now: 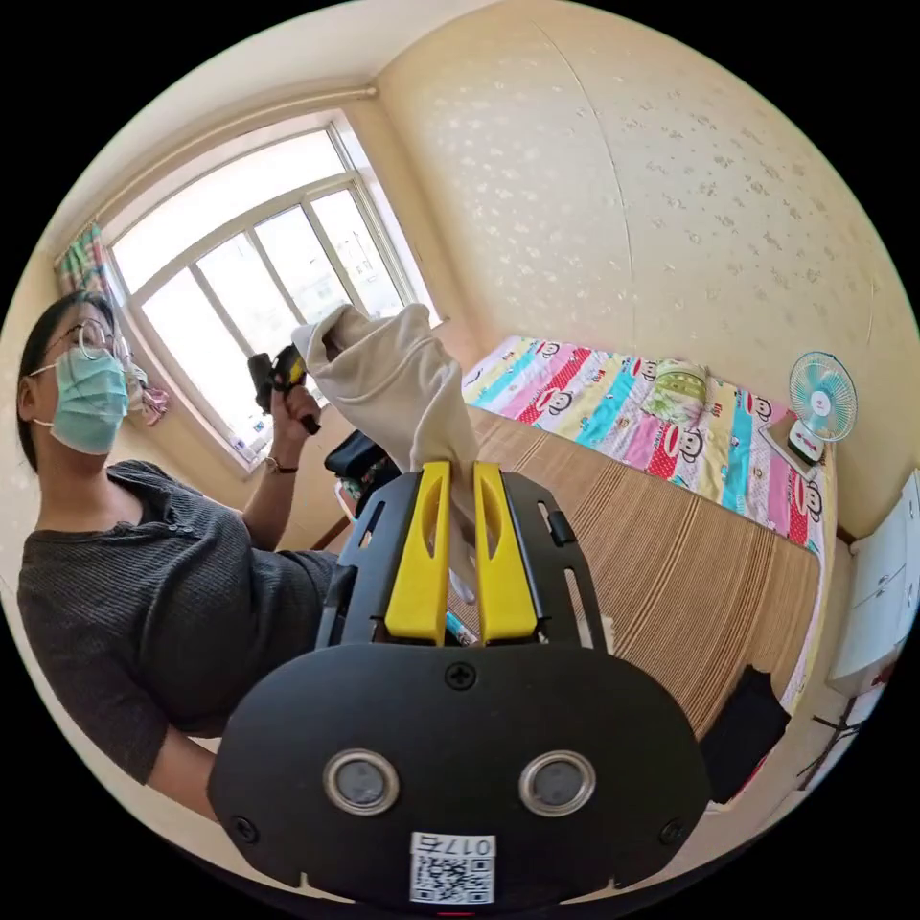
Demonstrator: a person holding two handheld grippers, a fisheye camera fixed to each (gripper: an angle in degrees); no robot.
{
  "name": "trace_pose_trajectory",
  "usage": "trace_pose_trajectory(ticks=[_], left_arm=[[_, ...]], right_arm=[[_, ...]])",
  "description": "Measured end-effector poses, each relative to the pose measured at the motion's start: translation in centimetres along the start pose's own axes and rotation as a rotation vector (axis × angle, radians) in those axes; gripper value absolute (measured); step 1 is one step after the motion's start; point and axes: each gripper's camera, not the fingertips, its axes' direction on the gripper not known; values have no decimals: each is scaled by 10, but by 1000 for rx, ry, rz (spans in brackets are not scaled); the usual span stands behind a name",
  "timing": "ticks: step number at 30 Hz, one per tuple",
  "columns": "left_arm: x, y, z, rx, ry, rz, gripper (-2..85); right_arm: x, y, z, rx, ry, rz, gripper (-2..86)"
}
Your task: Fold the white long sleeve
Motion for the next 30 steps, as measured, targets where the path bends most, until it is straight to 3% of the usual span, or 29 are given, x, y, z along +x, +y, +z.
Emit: trace_pose_trajectory(ticks=[3, 7, 15, 20, 27, 30], left_arm=[[35, 1, 15, 20, 35, 44, 38], [80, -3, 24, 93, 24, 87, 36], [141, -6, 70, 24, -129, 168, 35], [166, -3, 85, -3, -208, 185, 35], [206, -4, 112, -14, -360, 189, 38], [214, -5, 117, -13, -422, 172, 37]], right_arm=[[13, 14, 26, 0, 61, 62, 24], [49, 49, 55, 113, -40, 186, 12], [41, 88, 133, -24, -153, 67, 62], [8, 82, 212, -262, -198, -113, 116], [-31, 52, 229, -163, -269, -296, 179], [-39, 51, 236, -223, -391, -363, 192]])
